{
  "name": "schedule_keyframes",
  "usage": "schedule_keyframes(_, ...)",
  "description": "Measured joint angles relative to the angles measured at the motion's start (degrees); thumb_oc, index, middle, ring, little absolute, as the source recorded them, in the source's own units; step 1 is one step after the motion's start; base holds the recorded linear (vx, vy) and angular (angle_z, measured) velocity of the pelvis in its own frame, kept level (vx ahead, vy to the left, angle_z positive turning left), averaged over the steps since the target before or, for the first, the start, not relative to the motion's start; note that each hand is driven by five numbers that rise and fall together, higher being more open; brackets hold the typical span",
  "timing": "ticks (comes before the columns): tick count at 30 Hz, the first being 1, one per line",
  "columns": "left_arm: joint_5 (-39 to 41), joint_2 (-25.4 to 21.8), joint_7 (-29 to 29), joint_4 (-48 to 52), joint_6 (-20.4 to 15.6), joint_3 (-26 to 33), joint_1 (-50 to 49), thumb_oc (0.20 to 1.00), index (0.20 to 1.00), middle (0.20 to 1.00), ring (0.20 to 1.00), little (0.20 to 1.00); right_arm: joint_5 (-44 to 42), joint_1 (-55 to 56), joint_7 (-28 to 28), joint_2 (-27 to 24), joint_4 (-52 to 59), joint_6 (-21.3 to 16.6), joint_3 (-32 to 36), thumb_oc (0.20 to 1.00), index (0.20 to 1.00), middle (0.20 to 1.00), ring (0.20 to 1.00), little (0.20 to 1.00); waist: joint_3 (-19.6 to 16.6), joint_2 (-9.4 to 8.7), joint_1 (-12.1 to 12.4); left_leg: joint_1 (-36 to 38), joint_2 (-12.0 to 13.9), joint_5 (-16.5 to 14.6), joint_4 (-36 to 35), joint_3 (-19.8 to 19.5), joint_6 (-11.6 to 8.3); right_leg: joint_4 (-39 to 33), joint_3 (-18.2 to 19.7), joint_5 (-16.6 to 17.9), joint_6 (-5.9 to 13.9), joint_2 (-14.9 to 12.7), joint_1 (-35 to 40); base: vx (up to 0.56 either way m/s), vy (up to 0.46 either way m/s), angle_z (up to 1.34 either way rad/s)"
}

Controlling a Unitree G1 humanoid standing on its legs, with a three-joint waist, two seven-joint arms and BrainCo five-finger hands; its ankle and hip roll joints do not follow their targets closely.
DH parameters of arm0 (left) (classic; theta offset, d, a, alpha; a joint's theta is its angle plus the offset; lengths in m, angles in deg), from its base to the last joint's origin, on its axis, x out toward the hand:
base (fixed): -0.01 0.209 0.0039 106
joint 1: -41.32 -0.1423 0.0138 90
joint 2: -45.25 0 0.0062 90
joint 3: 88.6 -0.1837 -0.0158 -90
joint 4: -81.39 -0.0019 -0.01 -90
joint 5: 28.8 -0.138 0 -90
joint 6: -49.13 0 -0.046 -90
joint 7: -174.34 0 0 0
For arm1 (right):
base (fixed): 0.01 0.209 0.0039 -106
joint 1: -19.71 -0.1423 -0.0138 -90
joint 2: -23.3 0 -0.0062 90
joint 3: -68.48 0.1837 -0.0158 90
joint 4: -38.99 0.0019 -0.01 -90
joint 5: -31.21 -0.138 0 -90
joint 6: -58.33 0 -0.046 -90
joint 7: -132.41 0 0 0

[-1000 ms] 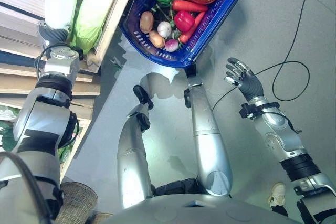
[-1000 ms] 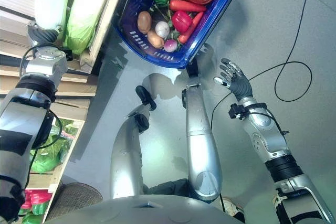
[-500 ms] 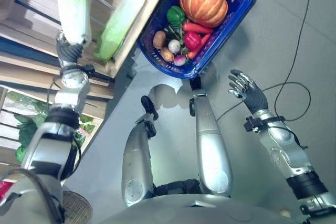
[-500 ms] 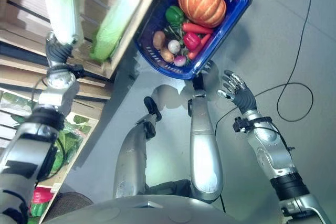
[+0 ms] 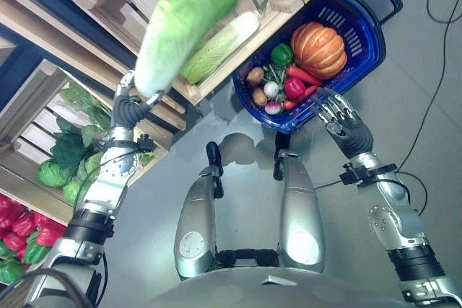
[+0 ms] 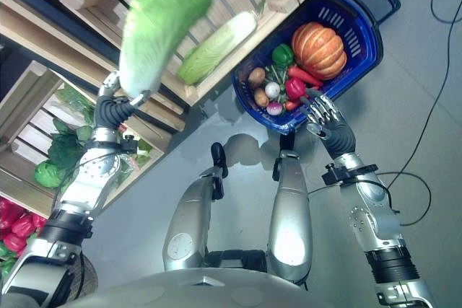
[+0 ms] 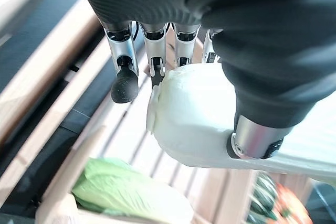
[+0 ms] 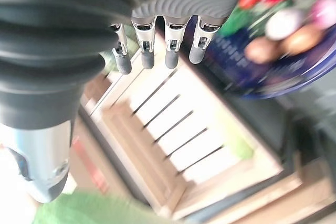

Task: Pick up fruits and vegetables into the basket

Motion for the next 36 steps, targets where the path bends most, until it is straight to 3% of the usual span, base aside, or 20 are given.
schedule_keyframes(5,-5.3,-1.8,-3.6,2.9,0.4,-0.9,0.6,0.200,0.200,0.200,0.200,0.200,0.3,-5.2,-0.2,-1.1,3.7,0.1,-2.4,1.000,1.000,1.000,1.000,1.000,0.0,0.00,1.7,2.1,0.3,0.2,-0.9,-0.6,-0.30,-1.2,-1.0,0.0,-0.02,0.2,2.7,0.02,-0.111,0.05)
schedule_keyframes(10,-10.8,-4.6,-6.9,4.5,3.7,-4.1,4.0,0.200,0.200,0.200,0.200,0.200,0.2,-11.0,-3.0,-2.2,5.3,3.1,-7.0,1.000,1.000,1.000,1.000,1.000,0.0,0.02,3.1,3.8,0.3,0.2,-1.0,-1.9,-0.32,-2.1,-2.5,0.2,-0.27,0.0,5.8,0.02,-0.103,0.13)
schedule_keyframes(14,-12.6,-4.9,-8.4,4.4,9.0,-8.4,7.3,0.200,0.200,0.200,0.200,0.200,-0.7,-16.3,-9.3,-0.3,5.3,7.9,-10.8,1.000,1.000,1.000,1.000,1.000,-0.1,0.01,4.4,4.7,0.3,0.2,-1.1,-2.3,-0.30,-2.8,-2.9,0.3,-0.15,0.0,7.1,0.02,-0.066,0.04)
schedule_keyframes(21,-14.0,-4.3,-9.1,4.4,14.1,-13.4,10.2,0.200,0.200,0.200,0.200,0.200,-5.7,-18.9,-18.5,2.2,4.8,12.4,-15.6,1.000,1.000,1.000,1.000,1.000,-0.1,0.01,4.7,5.7,0.2,0.2,-1.3,-2.7,-0.16,-3.7,-3.7,0.4,0.07,-0.2,8.8,0.02,-0.034,0.04)
schedule_keyframes(28,-17.6,-3.6,-8.1,3.8,19.9,-17.5,13.8,0.200,0.200,0.200,0.200,0.200,-10.6,-19.9,-25.5,2.4,2.2,12.7,-18.5,1.000,1.000,1.000,1.000,1.000,-0.2,-0.10,5.0,6.3,0.2,0.2,-1.3,-3.4,-0.15,-4.4,-4.2,0.8,0.15,0.0,10.2,0.01,-0.026,0.03)
schedule_keyframes(36,-22.4,-2.5,-7.3,3.7,22.6,-20.1,15.4,0.200,0.200,0.200,0.200,0.200,-13.9,-20.0,-28.6,4.4,0.7,11.4,-20.0,1.000,1.000,1.000,1.000,1.000,-0.2,-0.17,5.9,6.5,0.1,0.1,-1.3,-3.5,0.05,-5.8,-4.5,1.6,0.36,0.0,11.2,0.00,-0.008,0.01)
